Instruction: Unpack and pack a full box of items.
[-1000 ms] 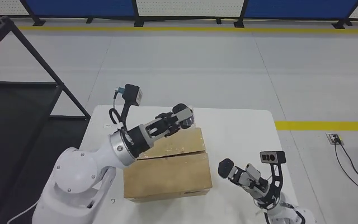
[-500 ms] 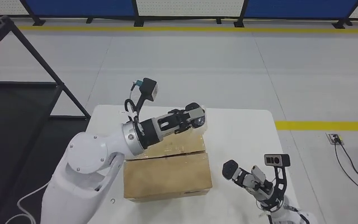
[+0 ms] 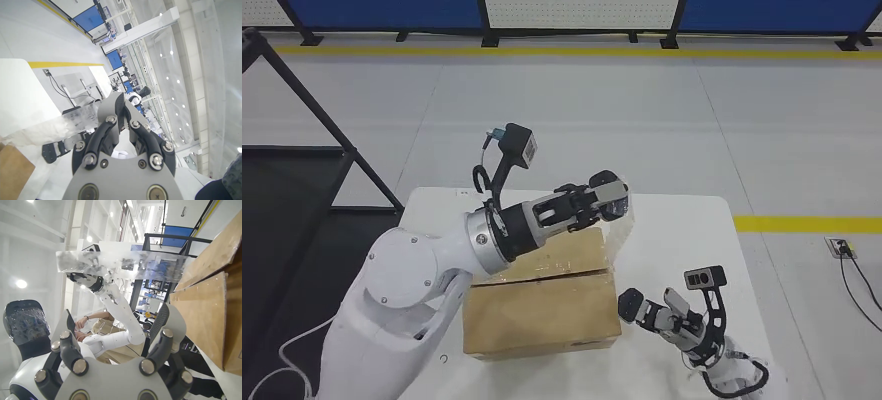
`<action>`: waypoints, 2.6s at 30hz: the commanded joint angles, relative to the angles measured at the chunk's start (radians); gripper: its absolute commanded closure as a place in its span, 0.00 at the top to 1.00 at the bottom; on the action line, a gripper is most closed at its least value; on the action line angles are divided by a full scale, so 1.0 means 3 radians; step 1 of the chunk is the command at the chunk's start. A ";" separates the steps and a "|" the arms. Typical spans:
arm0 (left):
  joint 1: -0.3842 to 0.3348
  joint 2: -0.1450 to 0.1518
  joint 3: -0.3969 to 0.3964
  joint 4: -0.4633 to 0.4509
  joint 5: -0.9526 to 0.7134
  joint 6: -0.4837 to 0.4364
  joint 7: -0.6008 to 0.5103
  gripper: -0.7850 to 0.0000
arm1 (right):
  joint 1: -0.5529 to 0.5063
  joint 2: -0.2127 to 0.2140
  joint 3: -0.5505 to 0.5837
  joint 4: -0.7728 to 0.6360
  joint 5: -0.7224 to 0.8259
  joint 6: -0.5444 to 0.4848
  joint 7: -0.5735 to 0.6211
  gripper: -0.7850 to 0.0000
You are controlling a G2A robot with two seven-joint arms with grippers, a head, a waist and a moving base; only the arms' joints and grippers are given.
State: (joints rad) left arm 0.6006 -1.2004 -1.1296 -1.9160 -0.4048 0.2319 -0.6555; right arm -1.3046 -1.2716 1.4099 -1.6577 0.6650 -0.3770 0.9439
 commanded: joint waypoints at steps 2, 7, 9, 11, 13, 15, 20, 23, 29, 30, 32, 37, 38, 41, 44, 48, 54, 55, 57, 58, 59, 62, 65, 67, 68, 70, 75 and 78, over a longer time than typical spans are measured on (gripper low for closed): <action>-0.0062 -0.0017 0.0046 -0.0056 -0.0022 0.0003 0.0054 0.00 | 0.0127 -0.0025 -0.0151 0.0260 0.0137 -0.0037 0.0013 1.00; -0.0158 -0.0043 0.0133 -0.0113 -0.0037 0.0029 0.0109 0.00 | 0.0259 -0.0073 -0.0324 0.0573 0.0458 -0.0216 0.0048 1.00; -0.0185 -0.0052 0.0166 -0.0133 -0.0040 0.0033 0.0116 0.00 | 0.0298 -0.0092 -0.0368 0.0676 0.0591 -0.0299 0.0070 1.00; -0.0204 -0.0060 0.0191 -0.0147 -0.0041 0.0038 0.0136 0.00 | 0.0333 -0.0112 -0.0421 0.0754 0.0780 -0.0370 0.0167 1.00; -0.0220 -0.0068 0.0212 -0.0155 -0.0040 0.0044 0.0156 0.00 | 0.0361 -0.0131 -0.0458 0.0831 0.0995 -0.0429 0.0291 1.00; -0.0232 -0.0074 0.0232 -0.0163 -0.0034 0.0046 0.0161 0.00 | 0.0394 -0.0149 -0.0478 0.0903 0.1221 -0.0463 0.0440 1.00; -0.0228 -0.0083 0.0251 -0.0182 -0.0015 0.0044 0.0163 0.00 | 0.0473 -0.0182 -0.0496 0.1064 0.1562 -0.0501 0.0709 0.10; -0.0216 -0.0085 0.0247 -0.0205 0.0001 0.0054 0.0163 0.00 | 0.0526 -0.0200 -0.0513 0.1135 0.1738 -0.0431 0.0884 0.00; -0.0182 -0.0084 0.0208 -0.0247 0.0037 0.0068 0.0165 0.00 | 0.0638 -0.0233 -0.0541 0.1276 0.1910 -0.0351 0.1106 0.00; -0.0174 -0.0083 0.0203 -0.0255 0.0041 0.0069 0.0163 0.00 | 0.0650 -0.0240 -0.0547 0.1289 0.1943 -0.0337 0.1138 0.00; -0.0161 -0.0082 0.0192 -0.0271 0.0052 0.0077 0.0156 0.00 | 0.0678 -0.0249 -0.0551 0.1329 0.1965 -0.0317 0.1172 0.00; -0.0139 -0.0084 0.0179 -0.0321 0.0063 0.0092 0.0150 0.00 | 0.0739 -0.0273 -0.0564 0.1401 0.2000 -0.0280 0.1226 0.00; -0.0136 -0.0084 0.0182 -0.0329 0.0066 0.0095 0.0145 0.00 | 0.0745 -0.0277 -0.0564 0.1411 0.2002 -0.0280 0.1232 0.00; -0.0127 -0.0086 0.0176 -0.0345 0.0071 0.0098 0.0139 0.00 | 0.0754 -0.0285 -0.0545 0.1425 0.1988 -0.0317 0.1242 0.00; -0.0080 -0.0073 0.0089 -0.0380 0.0094 0.0103 0.0131 0.00 | 0.0741 -0.0272 -0.0472 0.1416 0.1783 -0.0439 0.1167 0.00; 0.0138 -0.0028 -0.0185 -0.0517 0.0086 0.0109 0.0074 0.00 | 0.0702 -0.0222 -0.0354 0.1252 0.1328 -0.0369 0.1027 0.00; 0.0629 0.0051 -0.0702 -0.0742 0.0080 0.0076 -0.0030 0.00 | 0.0645 -0.0138 -0.0160 0.0813 0.0681 -0.0025 0.0755 0.00; 0.0715 0.0062 -0.0789 -0.0771 0.0064 0.0066 -0.0045 0.00 | 0.0638 -0.0125 -0.0129 0.0739 0.0598 0.0028 0.0724 0.00; 0.0889 0.0085 -0.0957 -0.0834 0.0040 0.0043 -0.0096 0.00 | 0.0617 -0.0104 -0.0073 0.0592 0.0481 0.0132 0.0679 0.00; 0.0979 0.0095 -0.1040 -0.0863 0.0028 0.0024 -0.0122 0.00 | 0.0606 -0.0093 -0.0039 0.0529 0.0424 0.0176 0.0653 0.00; 0.1074 0.0105 -0.1123 -0.0885 0.0007 0.0014 -0.0141 0.00 | 0.0594 -0.0082 -0.0005 0.0472 0.0355 0.0221 0.0608 0.00; 0.1365 0.0129 -0.1363 -0.0936 -0.0017 -0.0096 -0.0176 0.00 | 0.0562 -0.0051 0.0048 0.0290 0.0145 0.0419 0.0551 0.00; 0.1653 0.0139 -0.1568 -0.0947 -0.0118 -0.0237 -0.0143 0.00 | 0.0535 -0.0018 0.0086 0.0143 -0.0083 0.0645 0.0525 0.00; 0.1844 0.0144 -0.1690 -0.0937 -0.0187 -0.0341 -0.0131 0.00 | 0.0512 -0.0003 0.0097 0.0052 -0.0193 0.0758 0.0475 0.00; 0.1940 0.0145 -0.1745 -0.0930 -0.0213 -0.0398 -0.0126 0.00 | 0.0501 0.0004 0.0091 0.0014 -0.0250 0.0810 0.0462 0.00; 0.2136 0.0148 -0.1838 -0.0920 -0.0254 -0.0515 -0.0149 0.00 | 0.0483 0.0014 0.0081 -0.0041 -0.0341 0.0881 0.0404 0.00; 0.2561 0.0151 -0.2023 -0.0861 -0.0377 -0.0759 -0.0199 0.00 | 0.0475 0.0033 0.0021 -0.0134 -0.0553 0.1039 0.0271 0.00; 0.2741 0.0154 -0.2102 -0.0805 -0.0386 -0.0869 -0.0239 0.00 | 0.0477 0.0039 -0.0042 -0.0177 -0.0691 0.1145 0.0158 0.00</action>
State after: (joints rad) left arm 1.4006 -1.1544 -1.7530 -2.1645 -0.5205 -0.0164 -0.7235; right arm -1.1622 -1.2605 1.4039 -1.7075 0.4731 -0.0465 1.0035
